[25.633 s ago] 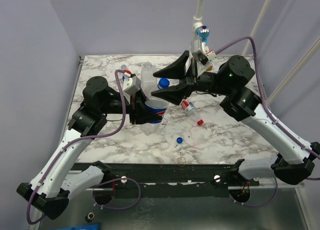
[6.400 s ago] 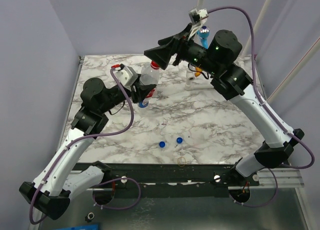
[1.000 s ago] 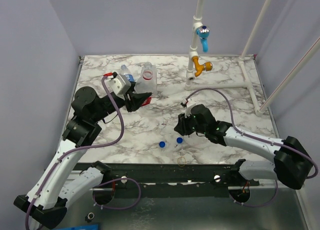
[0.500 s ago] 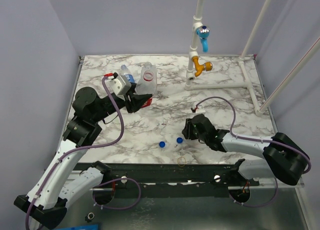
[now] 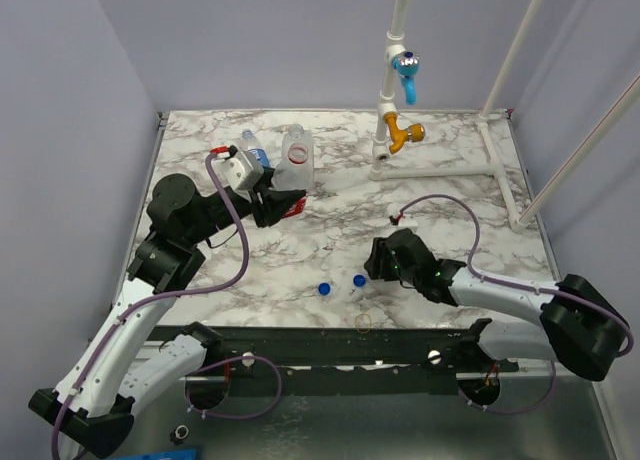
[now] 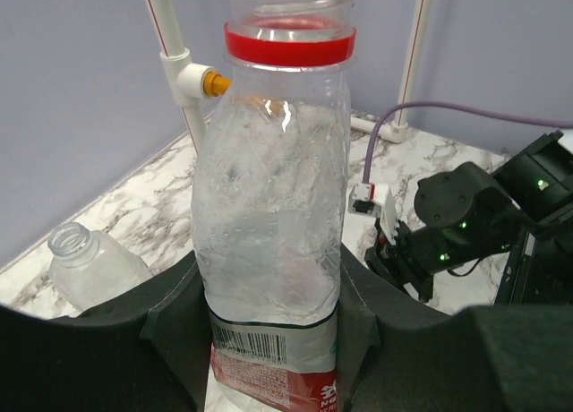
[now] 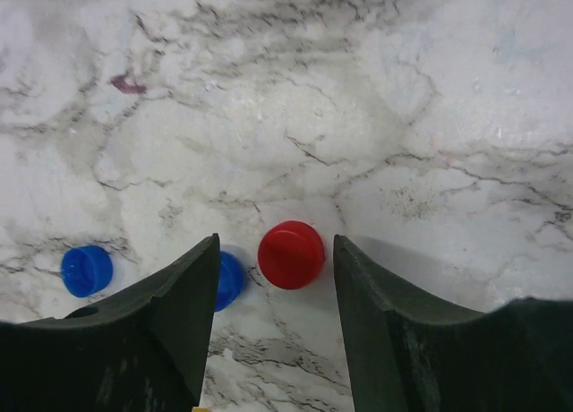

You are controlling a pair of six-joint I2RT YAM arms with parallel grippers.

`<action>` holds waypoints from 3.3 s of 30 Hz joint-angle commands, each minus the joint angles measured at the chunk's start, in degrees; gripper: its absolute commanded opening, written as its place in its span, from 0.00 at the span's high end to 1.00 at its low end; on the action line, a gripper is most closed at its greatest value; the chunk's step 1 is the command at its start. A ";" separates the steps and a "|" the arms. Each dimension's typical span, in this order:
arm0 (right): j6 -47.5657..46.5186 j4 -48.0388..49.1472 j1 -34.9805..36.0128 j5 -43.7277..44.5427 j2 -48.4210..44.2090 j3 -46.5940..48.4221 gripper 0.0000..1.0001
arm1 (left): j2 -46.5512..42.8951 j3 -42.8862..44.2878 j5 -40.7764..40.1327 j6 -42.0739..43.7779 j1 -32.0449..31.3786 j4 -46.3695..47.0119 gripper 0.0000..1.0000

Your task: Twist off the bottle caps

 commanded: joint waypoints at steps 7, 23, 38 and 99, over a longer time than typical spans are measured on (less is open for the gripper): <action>-17.73 -6.77 -0.03 -6.92 -16.74 21.60 0.14 | 0.11 -1.39 3.56 -0.75 0.04 1.88 0.79; -18.84 5.20 -0.03 -44.21 -7.24 47.14 0.00 | 0.61 -2.88 17.20 -4.26 -0.01 0.92 0.78; -15.96 10.60 -0.03 -47.69 1.65 49.50 0.17 | 0.84 -3.41 18.70 -4.64 -0.01 0.95 0.78; -35.00 17.14 -0.03 -0.01 1.39 17.16 0.48 | 2.54 -0.42 -20.63 -1.75 2.59 -20.46 0.01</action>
